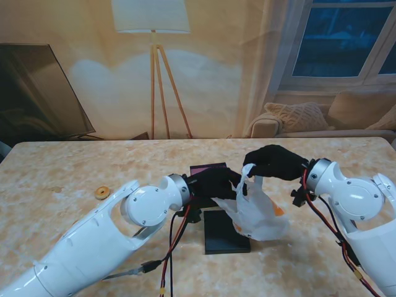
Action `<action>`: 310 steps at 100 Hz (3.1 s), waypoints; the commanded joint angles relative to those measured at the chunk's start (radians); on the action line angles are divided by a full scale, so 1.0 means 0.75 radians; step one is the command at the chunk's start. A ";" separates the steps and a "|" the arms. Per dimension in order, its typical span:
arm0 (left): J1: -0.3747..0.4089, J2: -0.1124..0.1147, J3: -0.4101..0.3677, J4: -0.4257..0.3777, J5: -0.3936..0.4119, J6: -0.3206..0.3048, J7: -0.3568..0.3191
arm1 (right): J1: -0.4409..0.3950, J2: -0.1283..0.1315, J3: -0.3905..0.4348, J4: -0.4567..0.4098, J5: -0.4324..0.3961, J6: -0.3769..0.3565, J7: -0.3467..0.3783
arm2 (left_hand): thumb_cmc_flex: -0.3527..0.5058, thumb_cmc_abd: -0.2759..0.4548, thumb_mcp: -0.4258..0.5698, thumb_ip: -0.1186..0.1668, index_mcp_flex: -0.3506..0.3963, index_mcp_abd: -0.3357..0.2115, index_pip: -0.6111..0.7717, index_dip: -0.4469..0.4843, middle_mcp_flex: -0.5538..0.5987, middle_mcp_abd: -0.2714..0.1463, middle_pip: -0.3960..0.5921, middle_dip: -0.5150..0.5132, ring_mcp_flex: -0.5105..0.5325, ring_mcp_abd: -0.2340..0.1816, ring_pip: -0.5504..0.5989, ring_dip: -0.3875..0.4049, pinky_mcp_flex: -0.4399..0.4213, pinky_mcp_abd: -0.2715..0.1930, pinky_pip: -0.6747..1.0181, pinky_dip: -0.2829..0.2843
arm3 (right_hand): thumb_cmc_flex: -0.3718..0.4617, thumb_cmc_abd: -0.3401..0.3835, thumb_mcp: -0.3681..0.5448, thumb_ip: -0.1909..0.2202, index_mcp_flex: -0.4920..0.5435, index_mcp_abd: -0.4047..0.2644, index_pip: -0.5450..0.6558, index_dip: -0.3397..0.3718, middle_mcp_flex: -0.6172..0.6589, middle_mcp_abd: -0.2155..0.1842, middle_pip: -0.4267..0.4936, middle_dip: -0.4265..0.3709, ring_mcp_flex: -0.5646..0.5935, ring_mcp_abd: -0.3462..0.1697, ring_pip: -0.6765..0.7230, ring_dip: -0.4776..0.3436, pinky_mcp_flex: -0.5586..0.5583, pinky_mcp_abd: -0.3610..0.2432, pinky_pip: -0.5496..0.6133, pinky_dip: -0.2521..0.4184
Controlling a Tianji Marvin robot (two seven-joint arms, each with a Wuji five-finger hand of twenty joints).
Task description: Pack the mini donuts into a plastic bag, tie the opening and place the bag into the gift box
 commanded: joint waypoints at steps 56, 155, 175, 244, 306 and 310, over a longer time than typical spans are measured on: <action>0.399 0.069 -0.462 -0.147 0.290 -0.241 0.097 | -0.023 0.001 0.018 -0.009 -0.017 -0.043 0.043 | -0.036 0.048 0.006 0.041 -0.033 0.005 -0.136 0.018 -0.050 0.006 -0.020 0.009 -0.064 0.015 -0.023 -0.008 -0.051 -0.031 -0.062 -0.056 | 0.244 -0.222 0.432 0.089 -0.046 -0.321 0.105 0.107 0.006 0.041 0.027 0.093 0.003 -0.022 0.100 0.107 0.001 -0.018 0.016 -0.003; 0.602 0.137 -0.781 0.011 1.046 -0.189 0.040 | -0.063 0.009 0.053 -0.036 0.000 -0.086 0.065 | -0.241 -0.111 0.307 0.110 -0.111 -0.008 -0.416 -0.048 -0.160 -0.029 -0.162 -0.045 -0.162 -0.017 -0.193 -0.113 -0.127 -0.034 -0.225 -0.081 | 0.247 -0.340 0.578 0.074 0.012 -0.459 0.213 0.297 0.081 -0.061 0.036 0.104 0.068 -0.044 0.104 0.139 0.044 -0.039 0.012 -0.018; 0.510 0.135 -0.746 0.191 1.166 -0.155 0.195 | -0.071 0.011 0.060 -0.048 0.006 -0.088 0.071 | -0.261 -0.223 0.411 0.085 -0.187 -0.068 -0.434 -0.077 -0.230 -0.087 -0.174 -0.071 -0.185 -0.052 -0.233 -0.151 -0.121 -0.048 -0.250 -0.097 | 0.247 -0.343 0.579 0.074 0.015 -0.460 0.209 0.297 0.086 -0.060 0.034 0.113 0.071 -0.045 0.106 0.147 0.049 -0.041 0.013 -0.017; 0.333 0.150 -0.634 0.514 1.176 -0.008 0.210 | -0.062 0.015 0.057 -0.043 -0.004 -0.096 0.087 | -0.252 -0.395 0.528 0.050 -0.315 -0.254 -0.341 -0.162 -0.414 -0.243 -0.191 -0.158 -0.174 0.034 -0.234 -0.207 -0.085 0.020 -0.250 -0.095 | 0.252 -0.339 0.573 0.067 0.022 -0.462 0.208 0.299 0.091 -0.060 0.025 0.119 0.075 -0.048 0.104 0.153 0.045 -0.033 0.009 -0.014; 0.288 0.138 -0.581 0.630 1.126 0.023 0.324 | -0.062 0.015 0.060 -0.048 -0.008 -0.088 0.087 | 0.009 -0.557 0.462 -0.100 -0.041 -0.213 0.496 0.200 0.111 -0.233 0.245 0.411 0.521 -0.198 0.074 0.464 0.484 -0.220 0.183 0.081 | 0.257 -0.336 0.566 0.067 0.025 -0.463 0.207 0.302 0.094 -0.060 0.024 0.121 0.077 -0.046 0.105 0.156 0.043 -0.036 0.009 -0.013; 0.289 0.136 -0.582 0.628 1.125 0.021 0.335 | -0.060 0.014 0.058 -0.047 -0.007 -0.086 0.088 | 0.043 -0.551 0.430 -0.095 -0.018 -0.234 0.568 0.187 0.183 -0.243 0.215 0.496 0.566 -0.200 0.071 0.478 0.508 -0.210 0.206 0.052 | 0.257 -0.335 0.565 0.067 0.025 -0.463 0.206 0.302 0.095 -0.061 0.024 0.122 0.076 -0.049 0.104 0.156 0.042 -0.036 0.008 -0.013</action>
